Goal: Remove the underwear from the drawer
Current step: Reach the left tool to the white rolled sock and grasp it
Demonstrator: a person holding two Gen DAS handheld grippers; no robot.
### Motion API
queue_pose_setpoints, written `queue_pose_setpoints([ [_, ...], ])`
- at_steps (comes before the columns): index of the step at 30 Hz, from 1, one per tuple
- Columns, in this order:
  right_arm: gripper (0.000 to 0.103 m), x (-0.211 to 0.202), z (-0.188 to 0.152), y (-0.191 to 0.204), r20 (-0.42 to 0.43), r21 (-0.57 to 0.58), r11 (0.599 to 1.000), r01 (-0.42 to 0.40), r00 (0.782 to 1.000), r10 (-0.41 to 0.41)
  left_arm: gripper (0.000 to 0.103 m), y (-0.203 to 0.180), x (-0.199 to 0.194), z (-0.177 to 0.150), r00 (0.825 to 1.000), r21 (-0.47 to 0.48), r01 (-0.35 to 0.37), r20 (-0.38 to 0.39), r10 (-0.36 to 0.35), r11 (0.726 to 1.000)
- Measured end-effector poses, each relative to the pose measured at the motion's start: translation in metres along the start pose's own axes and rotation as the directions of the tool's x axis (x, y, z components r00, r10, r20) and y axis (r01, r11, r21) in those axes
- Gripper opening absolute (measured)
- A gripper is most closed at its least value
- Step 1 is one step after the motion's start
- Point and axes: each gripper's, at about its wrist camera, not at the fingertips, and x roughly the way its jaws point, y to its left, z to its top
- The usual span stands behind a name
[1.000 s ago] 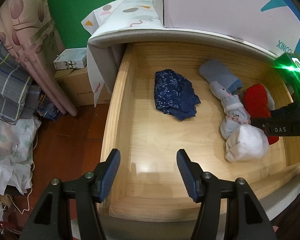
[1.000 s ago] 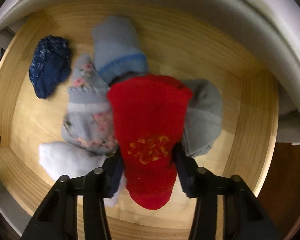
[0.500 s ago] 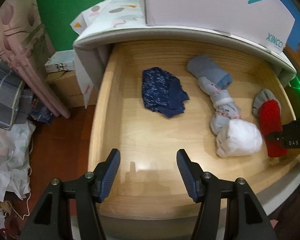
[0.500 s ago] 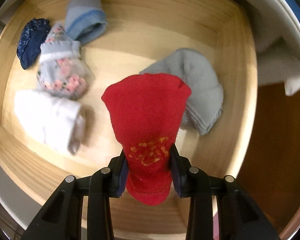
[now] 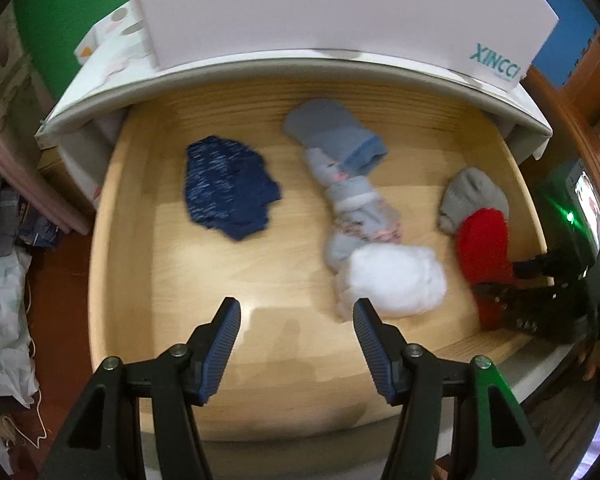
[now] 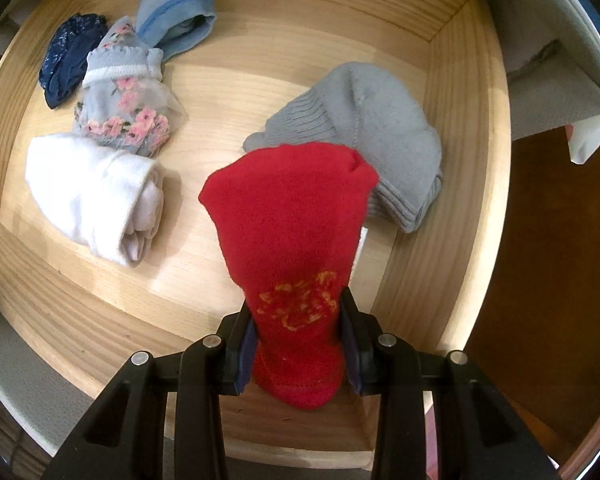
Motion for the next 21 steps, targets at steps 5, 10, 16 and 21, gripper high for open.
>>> queue_pose_setpoints([
  [5, 0.034, -0.009, 0.016, 0.013, 0.003, -0.007, 1.0, 0.004, 1.0, -0.004, 0.06, -0.018, 0.01, 0.011, 1.0, 0.002, -0.006, -0.021, 0.006, 1.0],
  [10, 0.034, -0.01, 0.008, 0.019, 0.015, -0.011, 1.0, 0.014, 1.0, -0.014, 0.06, -0.028, 0.022, 0.017, 0.999, -0.006, 0.003, -0.051, -0.004, 1.0],
  [16, 0.035, -0.004, 0.003, 0.03, 0.021, -0.025, 0.999, 0.034, 0.999, -0.034, 0.06, -0.032, 0.04, 0.028, 0.991, -0.069, 0.055, -0.118, -0.063, 0.996],
  [21, 0.036, 0.001, 0.003, 0.038, 0.018, -0.026, 0.999, 0.029, 0.999, -0.028, 0.067, -0.031, 0.053, 0.035, 0.988, -0.115, 0.048, -0.14, -0.064, 0.992],
])
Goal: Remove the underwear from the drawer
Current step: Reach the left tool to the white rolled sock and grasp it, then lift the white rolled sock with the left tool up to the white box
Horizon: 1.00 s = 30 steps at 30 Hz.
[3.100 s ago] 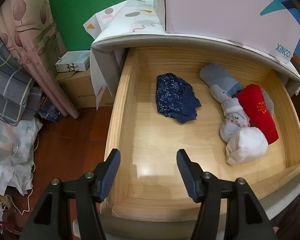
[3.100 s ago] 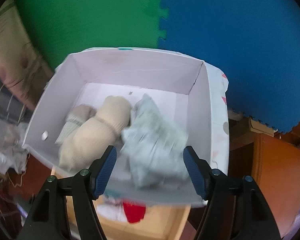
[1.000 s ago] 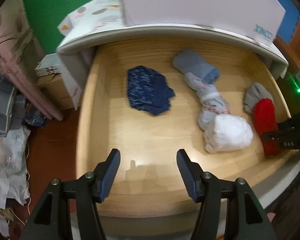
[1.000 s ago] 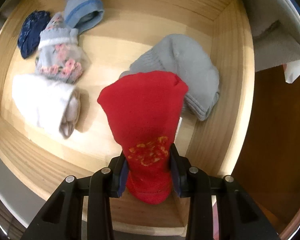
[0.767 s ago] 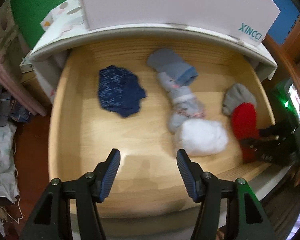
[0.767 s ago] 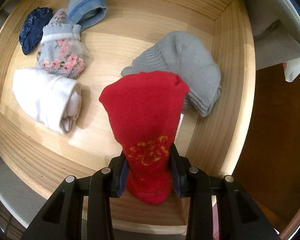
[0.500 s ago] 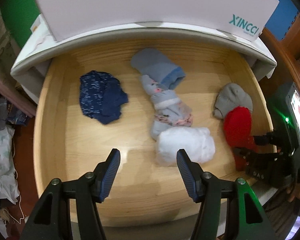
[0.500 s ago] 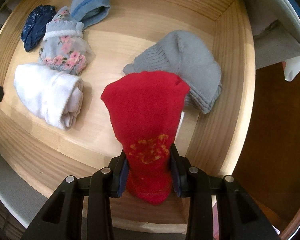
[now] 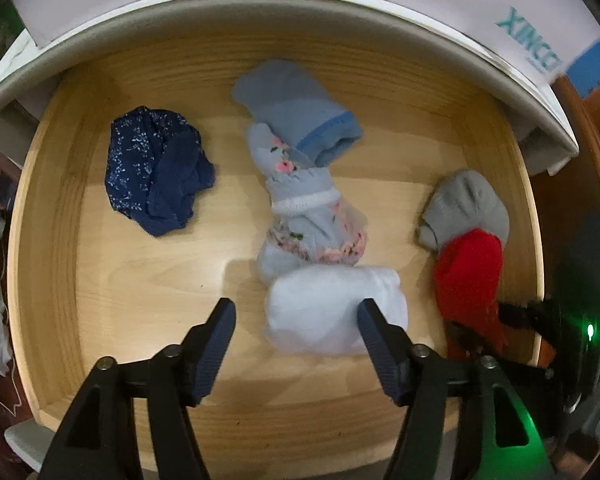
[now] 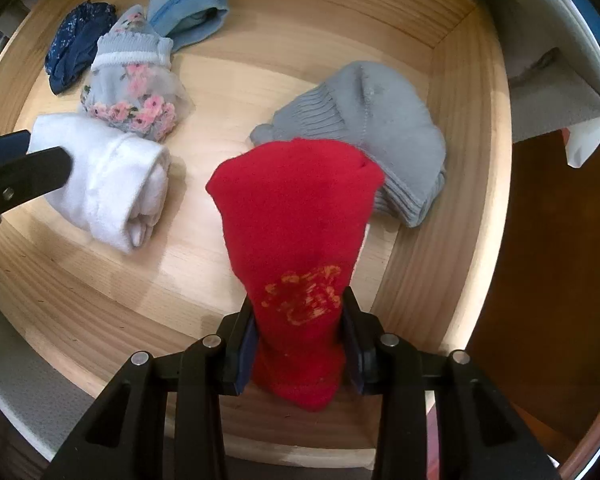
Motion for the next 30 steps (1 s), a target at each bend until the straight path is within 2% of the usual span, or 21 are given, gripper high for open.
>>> queue_pose_setpoints([
  [5, 0.036, 0.0, 0.0, -0.001, -0.003, -0.004, 1.0, 0.0, 1.0, 0.0, 0.073, -0.002, 0.01, 0.007, 1.0, -0.01, -0.013, -0.026, 0.013, 1.0],
  [14, 0.037, -0.002, 0.003, -0.004, -0.005, -0.006, 1.0, -0.003, 1.0, 0.003, 0.076, -0.009, 0.026, 0.016, 0.997, -0.054, -0.029, -0.075, 0.025, 0.998],
  [15, 0.037, -0.002, 0.004, -0.004, -0.005, -0.005, 1.0, -0.003, 1.0, 0.003, 0.074, -0.01, 0.026, 0.017, 0.997, -0.049, -0.03, -0.07, 0.027, 0.998],
  [16, 0.037, -0.002, 0.004, -0.003, -0.005, -0.005, 1.0, -0.004, 1.0, 0.004, 0.064, -0.011, 0.025, 0.017, 0.998, -0.044, -0.029, -0.064, 0.026, 0.999],
  [17, 0.037, -0.002, 0.004, -0.004, -0.006, -0.006, 1.0, -0.004, 1.0, 0.004, 0.047, -0.012, 0.025, 0.017, 0.998, -0.039, 0.004, -0.064, -0.007, 0.999],
  [19, 0.037, -0.002, 0.004, -0.004, -0.006, -0.006, 1.0, -0.004, 1.0, 0.004, 0.044, -0.014, 0.025, 0.016, 0.998, -0.047, 0.002, -0.068, -0.005, 0.999],
  [21, 0.037, -0.002, 0.005, -0.004, -0.008, -0.006, 1.0, -0.004, 1.0, 0.004, 0.036, -0.018, 0.023, 0.014, 0.998, -0.025, -0.015, -0.057, 0.014, 1.0],
  [30, 0.038, 0.002, 0.009, -0.005, -0.013, -0.004, 1.0, 0.001, 1.0, -0.001, 0.031, 0.0, 0.012, 0.002, 0.999, -0.017, 0.003, -0.048, -0.004, 1.0],
])
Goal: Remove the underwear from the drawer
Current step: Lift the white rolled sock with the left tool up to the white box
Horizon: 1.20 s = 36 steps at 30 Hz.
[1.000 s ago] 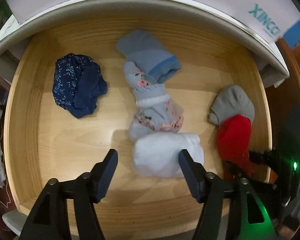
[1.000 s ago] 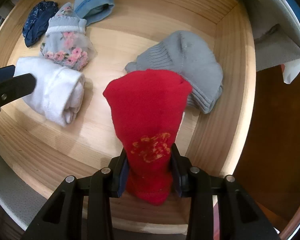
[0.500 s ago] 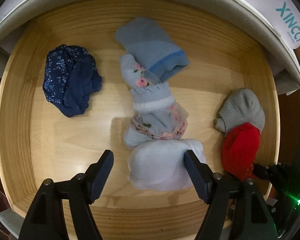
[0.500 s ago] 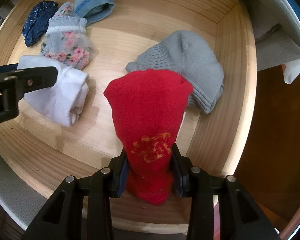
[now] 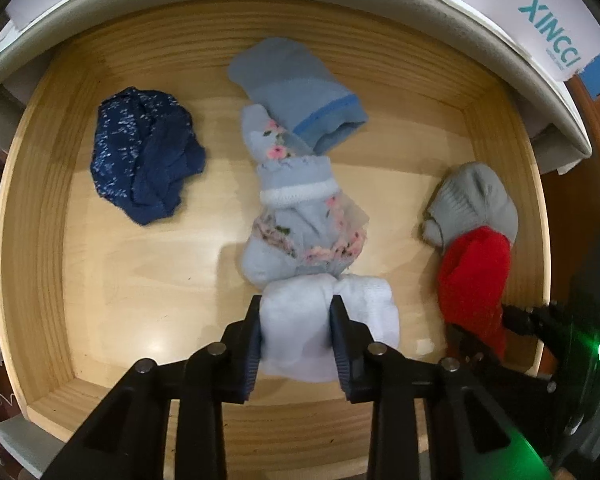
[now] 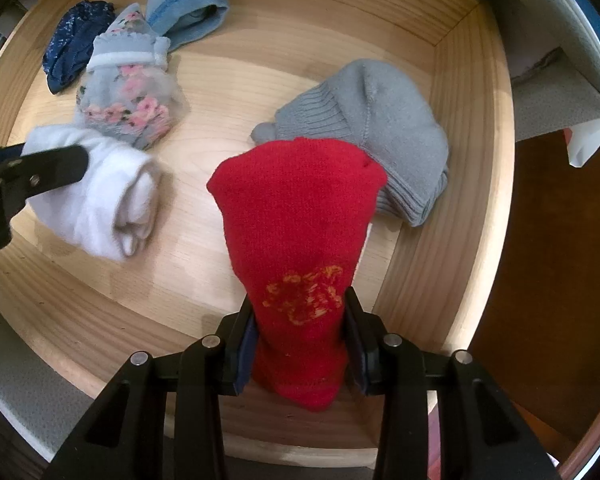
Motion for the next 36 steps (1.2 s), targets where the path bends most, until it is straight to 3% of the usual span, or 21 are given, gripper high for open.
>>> queue_pose_setpoints([
  [10, 0.037, 0.002, 0.007, 0.001, -0.011, 0.01, 1.0, -0.009, 1.0, 0.009, 0.031, 0.025, -0.022, -0.014, 0.999, 0.0, -0.02, 0.028, 0.02, 1.0],
  [20, 0.037, 0.006, 0.01, 0.009, -0.012, -0.001, 1.0, 0.026, 1.0, -0.026, 0.031, 0.039, -0.058, -0.02, 0.993, 0.044, -0.064, 0.103, 0.059, 0.997],
  [31, 0.037, 0.009, 0.004, 0.02, -0.001, 0.001, 0.999, 0.038, 0.999, -0.038, 0.031, 0.051, -0.154, -0.023, 0.966, 0.091, -0.071, 0.253, 0.046, 0.993],
  [36, 0.037, 0.01, 0.001, 0.021, 0.005, 0.001, 0.999, 0.036, 0.999, -0.036, 0.031, 0.053, -0.217, -0.013, 0.945, 0.086, -0.018, 0.328, -0.011, 0.996],
])
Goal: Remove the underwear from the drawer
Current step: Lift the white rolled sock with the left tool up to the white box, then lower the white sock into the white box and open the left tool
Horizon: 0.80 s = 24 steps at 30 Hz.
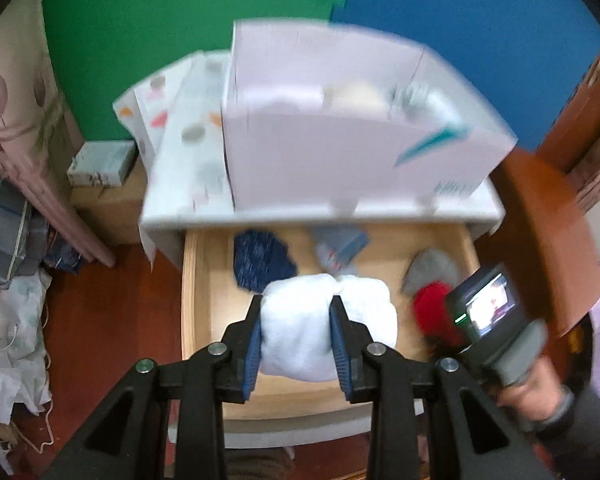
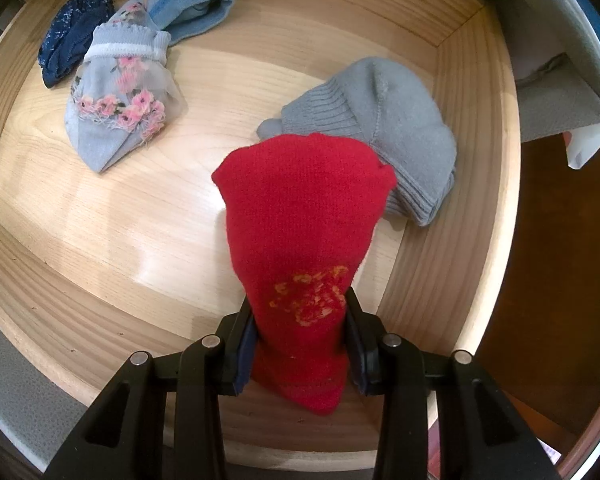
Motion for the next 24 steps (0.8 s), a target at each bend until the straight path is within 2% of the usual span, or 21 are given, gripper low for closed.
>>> queue_pose_setpoints([
  [4, 0.037, -0.002, 0.0, -0.001, 0.004, 0.0, 1.0, -0.001, 1.0, 0.001, 0.031, -0.008, -0.047, 0.034, 0.995, 0.023, 0.009, 0.102, -0.011, 1.0],
  [6, 0.037, -0.003, 0.001, -0.001, 0.003, 0.0, 1.0, -0.001, 1.0, 0.001, 0.031, -0.014, -0.067, 0.056, 0.987, 0.046, -0.014, 0.16, 0.006, 0.999],
  [11, 0.037, -0.005, 0.0, -0.003, 0.005, 0.0, 1.0, -0.002, 1.0, 0.002, 0.031, -0.022, -0.08, 0.106, 0.971, 0.048, -0.066, 0.231, 0.053, 0.997],
  [16, 0.037, -0.006, 0.0, -0.004, 0.001, 0.0, 1.0, -0.001, 1.0, 0.001, 0.031, -0.031, -0.047, 0.148, 0.97, 0.084, -0.131, 0.216, 0.111, 0.988],
  [19, 0.037, -0.008, 0.001, -0.004, 0.003, 0.001, 1.0, -0.004, 1.0, 0.004, 0.031, -0.03, -0.01, 0.167, 0.98, 0.088, -0.141, 0.153, 0.126, 0.986],
  [24, 0.037, -0.009, 0.0, -0.007, 0.008, 0.001, 1.0, -0.008, 1.0, 0.008, 0.031, -0.023, 0.043, 0.178, 0.981, 0.08, -0.182, 0.08, 0.176, 0.98],
])
